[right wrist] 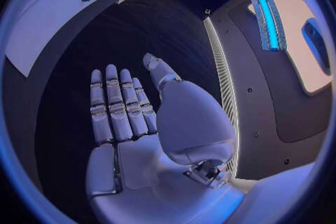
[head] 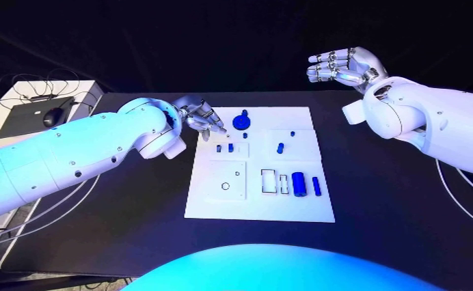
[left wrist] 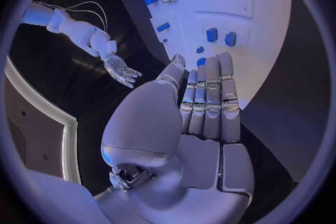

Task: Assemble the parts on the task board

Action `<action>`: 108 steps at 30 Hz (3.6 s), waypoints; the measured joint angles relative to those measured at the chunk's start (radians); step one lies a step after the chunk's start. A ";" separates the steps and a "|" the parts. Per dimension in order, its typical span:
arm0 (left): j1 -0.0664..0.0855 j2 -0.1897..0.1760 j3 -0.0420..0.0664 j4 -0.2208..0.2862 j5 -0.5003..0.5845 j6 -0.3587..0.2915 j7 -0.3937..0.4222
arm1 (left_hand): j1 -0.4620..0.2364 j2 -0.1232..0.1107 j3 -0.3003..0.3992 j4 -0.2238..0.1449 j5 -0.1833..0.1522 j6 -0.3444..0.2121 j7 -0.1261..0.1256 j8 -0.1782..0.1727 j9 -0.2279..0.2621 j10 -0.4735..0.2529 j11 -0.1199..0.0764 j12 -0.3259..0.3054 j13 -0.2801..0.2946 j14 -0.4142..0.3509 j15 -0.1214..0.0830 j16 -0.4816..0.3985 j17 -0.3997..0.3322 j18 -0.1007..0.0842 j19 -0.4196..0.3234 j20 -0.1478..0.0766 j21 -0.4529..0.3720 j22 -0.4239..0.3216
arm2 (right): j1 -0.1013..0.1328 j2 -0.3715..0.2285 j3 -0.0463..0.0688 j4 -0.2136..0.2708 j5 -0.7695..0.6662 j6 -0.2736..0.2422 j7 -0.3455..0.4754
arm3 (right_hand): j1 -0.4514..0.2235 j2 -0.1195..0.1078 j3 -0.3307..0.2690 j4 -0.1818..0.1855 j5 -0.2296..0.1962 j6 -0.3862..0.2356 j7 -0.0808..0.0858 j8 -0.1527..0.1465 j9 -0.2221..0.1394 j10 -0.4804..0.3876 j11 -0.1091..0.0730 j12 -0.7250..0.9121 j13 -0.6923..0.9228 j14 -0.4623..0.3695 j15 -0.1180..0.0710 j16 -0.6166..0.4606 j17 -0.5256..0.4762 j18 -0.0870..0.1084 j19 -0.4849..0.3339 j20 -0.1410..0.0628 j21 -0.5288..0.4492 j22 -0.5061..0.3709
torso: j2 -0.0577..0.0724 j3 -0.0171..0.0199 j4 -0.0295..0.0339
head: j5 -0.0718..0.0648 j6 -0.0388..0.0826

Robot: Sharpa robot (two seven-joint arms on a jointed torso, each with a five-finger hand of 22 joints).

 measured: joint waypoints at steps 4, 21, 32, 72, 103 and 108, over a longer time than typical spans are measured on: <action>-0.003 0.031 -0.008 -0.022 -0.026 -0.043 0.119 | 0.061 0.004 0.064 -0.071 0.000 0.018 -0.016 -0.012 -0.070 0.029 0.010 -0.065 -0.113 -0.008 0.009 -0.097 -0.103 0.000 0.000 -0.002 -0.032 -0.029 | 0.000 0.002 0.000 0.000 0.000 0.000 0.000 | 0.005 0.005 0.000 0.000 0.000 0.000 0.000 0.000 0.000 0.000 0.000 0.000 0.000 0.000 0.000 0.000 0.000 0.000 0.000 0.000 0.000 0.000 | 0.000 0.0001 0.0000 | -0.002 0.000; -0.023 0.121 -0.055 -0.132 -0.302 -0.134 0.352 | 0.023 -0.032 0.076 -0.091 0.000 0.137 -0.043 -0.104 -0.142 0.084 0.008 -0.192 -0.130 0.082 -0.003 -0.054 -0.128 -0.001 0.040 -0.016 0.018 0.059 | -0.002 0.002 -0.001 0.003 -0.001 0.000 0.001 | 0.005 0.005 0.008 -0.008 0.004 0.000 0.000 0.000 0.000 0.000 0.000 0.000 0.000 0.000 0.000 0.000 0.000 0.000 0.000 0.000 0.000 0.000 | 0.000 0.0009 0.0009 | -0.010 0.000; -0.023 0.194 -0.072 -0.222 -0.440 -0.162 0.375 | 0.023 -0.032 0.104 -0.088 0.000 0.146 -0.048 -0.107 -0.141 0.098 -0.006 -0.178 -0.129 0.090 -0.022 0.197 0.003 0.016 0.085 -0.035 0.175 0.250 | -0.003 0.006 -0.001 0.006 -0.008 -0.001 0.002 | 0.005 0.005 0.016 -0.010 0.004 0.000 0.000 0.000 0.000 0.000 0.000 0.000 0.000 0.000 0.000 0.000 0.000 0.000 0.000 0.000 0.000 0.000 | 0.000 0.0004 0.0000 | -0.013 0.000; -0.021 0.337 -0.093 -0.387 -0.584 -0.093 0.257 | -0.009 -0.092 0.183 -0.048 0.000 0.107 -0.054 -0.107 -0.143 0.008 0.001 -0.236 -0.129 0.183 -0.036 0.388 -0.144 0.049 0.131 -0.057 0.275 0.404 | -0.004 0.007 -0.001 0.011 -0.014 -0.002 0.002 | 0.005 0.005 0.021 -0.010 0.004 0.000 0.000 0.000 0.000 0.000 0.000 0.000 0.000 0.000 0.000 0.000 0.000 0.000 0.000 0.000 0.000 0.000 | 0.000 0.0007 0.0000 | -0.019 0.000; -0.022 0.391 -0.114 -0.470 -0.596 -0.078 0.256 | -0.020 -0.081 0.287 -0.084 0.000 0.122 -0.039 -0.107 -0.143 0.072 -0.001 -0.250 -0.129 0.199 -0.034 0.404 -0.149 0.044 0.153 -0.060 0.337 0.407 | -0.004 0.014 -0.001 0.011 -0.014 -0.001 0.003 | 0.005 0.005 0.030 -0.007 0.004 0.000 0.000 0.000 0.000 0.000 0.000 0.000 0.000 0.000 0.000 0.000 0.000 0.000 0.000 0.000 0.000 0.000 | 0.000 0.0015 0.0000 | -0.020 0.000; -0.022 0.391 -0.114 -0.473 -0.596 -0.077 0.257 | -0.020 -0.081 0.290 -0.087 0.000 0.122 -0.039 -0.107 -0.143 0.080 0.001 -0.250 -0.130 0.199 -0.035 0.404 -0.149 0.044 0.156 -0.057 0.343 0.407 | -0.004 0.014 -0.001 0.011 -0.014 -0.001 0.003 | 0.005 0.005 0.030 -0.007 0.004 0.000 0.000 0.000 0.000 0.000 0.000 0.000 0.000 0.000 0.000 0.000 0.000 0.000 0.000 0.000 0.000 0.000 | 0.000 0.0014 0.0007 | -0.020 0.000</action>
